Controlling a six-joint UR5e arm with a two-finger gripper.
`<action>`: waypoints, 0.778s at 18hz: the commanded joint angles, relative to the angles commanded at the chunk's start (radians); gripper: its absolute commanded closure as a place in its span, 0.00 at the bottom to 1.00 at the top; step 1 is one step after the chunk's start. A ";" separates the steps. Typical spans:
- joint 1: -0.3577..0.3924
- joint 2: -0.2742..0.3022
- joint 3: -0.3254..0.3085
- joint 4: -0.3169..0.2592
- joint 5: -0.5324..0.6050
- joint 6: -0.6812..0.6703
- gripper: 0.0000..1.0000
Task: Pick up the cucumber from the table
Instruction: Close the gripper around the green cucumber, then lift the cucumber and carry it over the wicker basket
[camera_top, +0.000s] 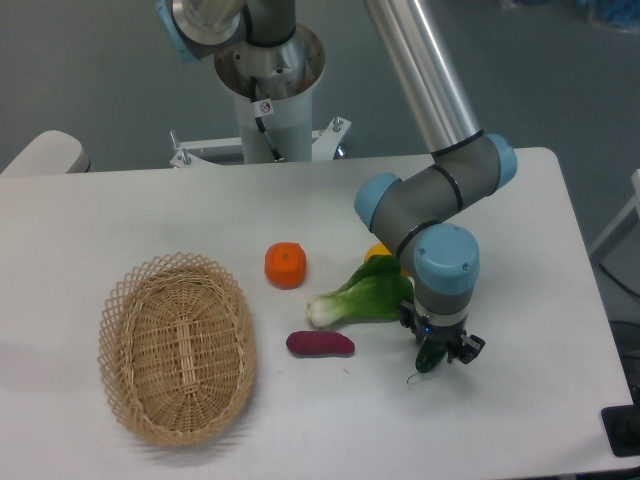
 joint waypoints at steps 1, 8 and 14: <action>0.000 0.000 0.003 0.000 -0.002 0.000 0.67; 0.000 0.008 0.023 -0.006 -0.002 0.000 0.76; -0.067 0.086 0.051 -0.080 0.000 -0.018 0.76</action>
